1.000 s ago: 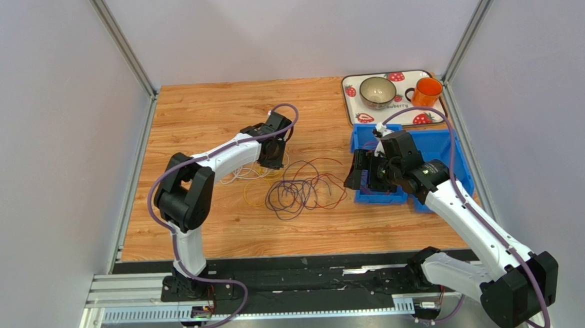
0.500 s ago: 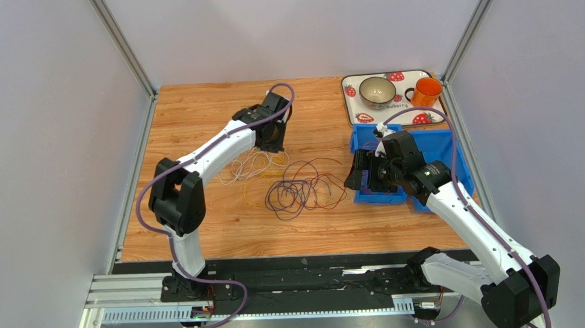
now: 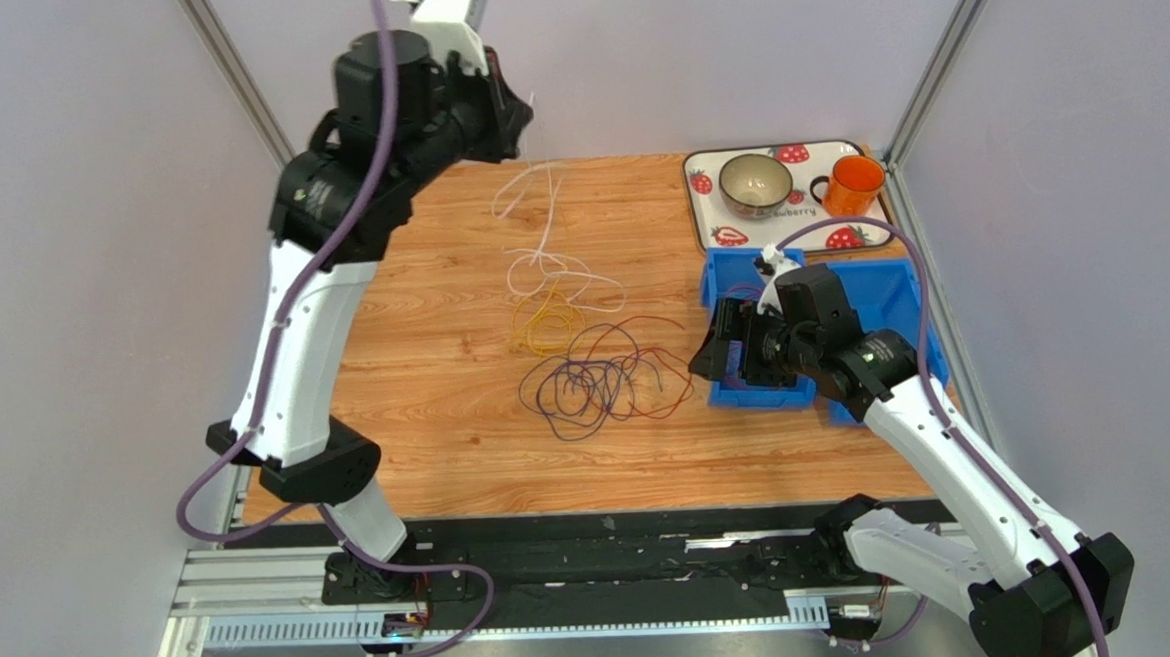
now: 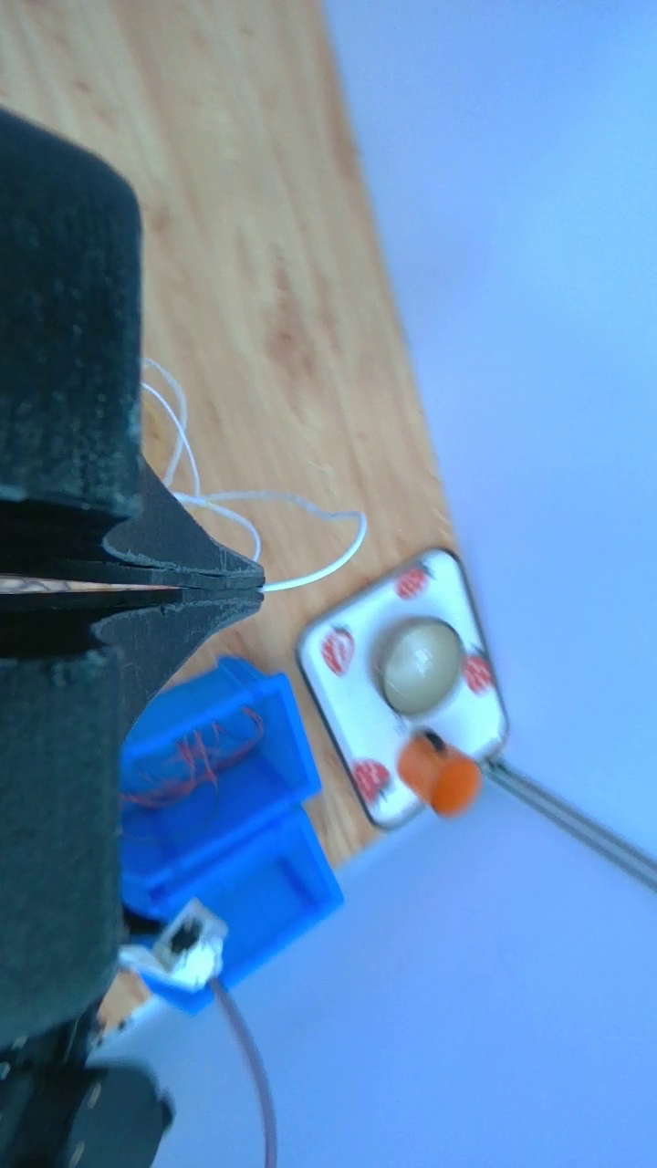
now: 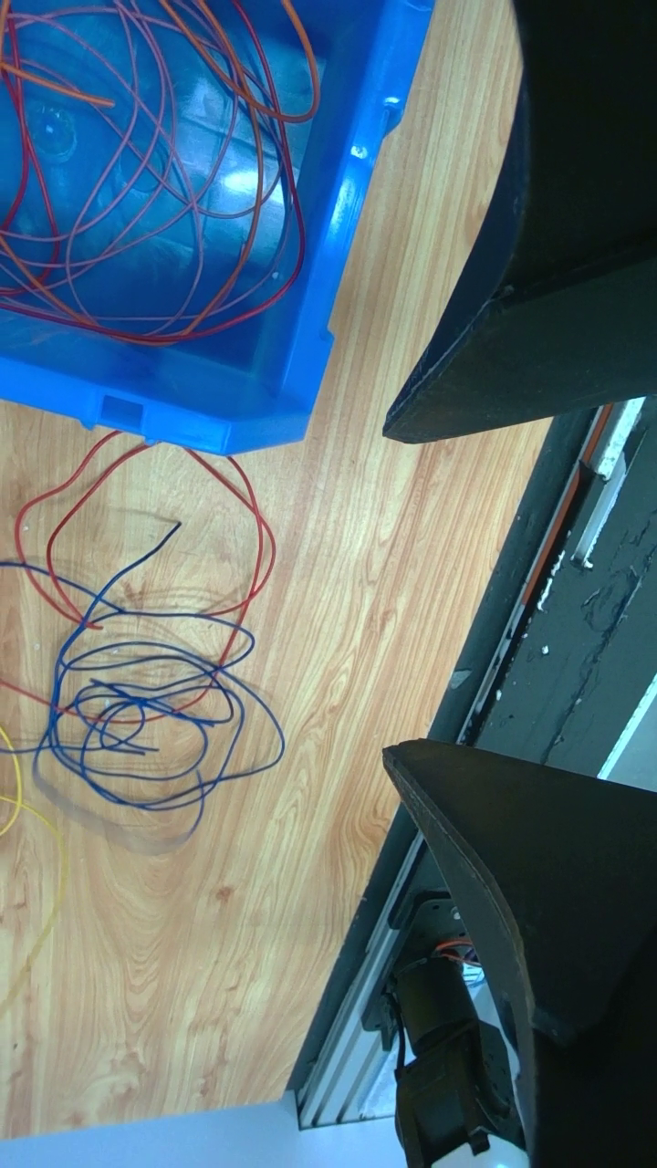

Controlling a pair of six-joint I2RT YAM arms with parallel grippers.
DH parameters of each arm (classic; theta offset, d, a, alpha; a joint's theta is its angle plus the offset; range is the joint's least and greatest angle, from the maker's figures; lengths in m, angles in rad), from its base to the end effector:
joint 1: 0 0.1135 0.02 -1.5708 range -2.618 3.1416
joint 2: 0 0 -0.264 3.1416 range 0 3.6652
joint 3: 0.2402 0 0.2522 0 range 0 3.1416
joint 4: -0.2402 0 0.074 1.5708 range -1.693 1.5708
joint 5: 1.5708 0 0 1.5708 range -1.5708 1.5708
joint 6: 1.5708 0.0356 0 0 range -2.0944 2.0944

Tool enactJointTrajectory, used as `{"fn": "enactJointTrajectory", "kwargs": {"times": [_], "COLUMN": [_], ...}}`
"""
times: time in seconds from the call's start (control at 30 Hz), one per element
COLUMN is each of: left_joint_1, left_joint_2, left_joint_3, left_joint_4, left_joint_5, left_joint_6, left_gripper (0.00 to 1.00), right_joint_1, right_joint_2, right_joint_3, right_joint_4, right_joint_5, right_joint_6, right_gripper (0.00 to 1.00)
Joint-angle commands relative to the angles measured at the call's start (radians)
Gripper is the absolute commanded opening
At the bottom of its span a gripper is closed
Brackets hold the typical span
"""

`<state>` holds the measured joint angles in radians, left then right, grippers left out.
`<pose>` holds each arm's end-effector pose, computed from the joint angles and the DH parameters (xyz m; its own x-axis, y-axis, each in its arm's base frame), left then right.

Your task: Untangle the cables

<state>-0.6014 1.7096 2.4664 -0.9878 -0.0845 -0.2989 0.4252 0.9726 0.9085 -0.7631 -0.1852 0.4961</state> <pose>0.2491 -0.1673 0.5617 -0.3265 -0.1318 -0.9360 0.4185 0.8677 -0.2682 0.1735 0.0858 0.2956 -0.8367 0.1347 -0.5308 -0.1373 0.8867 0.4414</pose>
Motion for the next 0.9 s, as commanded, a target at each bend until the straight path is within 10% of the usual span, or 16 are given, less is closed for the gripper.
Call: {"fn": "enactJointTrajectory", "kwargs": {"times": [0.0,0.4,0.87], "left_joint_1": [0.000,0.002,0.002], "left_joint_2": [-0.086,-0.413,-0.452], "left_joint_3": [0.013,-0.970,-1.014], "left_joint_4": [0.055,0.351,0.357], "left_joint_5": [0.185,0.225,0.313], "left_joint_6": [0.047,-0.091,-0.085], "left_gripper": [0.00,0.00,0.00], "right_joint_1": [0.006,0.006,0.083], "right_joint_2": [-0.057,-0.075,0.153], "right_joint_3": [0.029,-0.006,0.145], "right_joint_4": [0.019,0.111,0.321], "right_joint_5": [-0.016,-0.138,-0.135], "right_joint_6": [0.018,0.022,0.102], "right_gripper": [0.84,0.84,0.83]}}
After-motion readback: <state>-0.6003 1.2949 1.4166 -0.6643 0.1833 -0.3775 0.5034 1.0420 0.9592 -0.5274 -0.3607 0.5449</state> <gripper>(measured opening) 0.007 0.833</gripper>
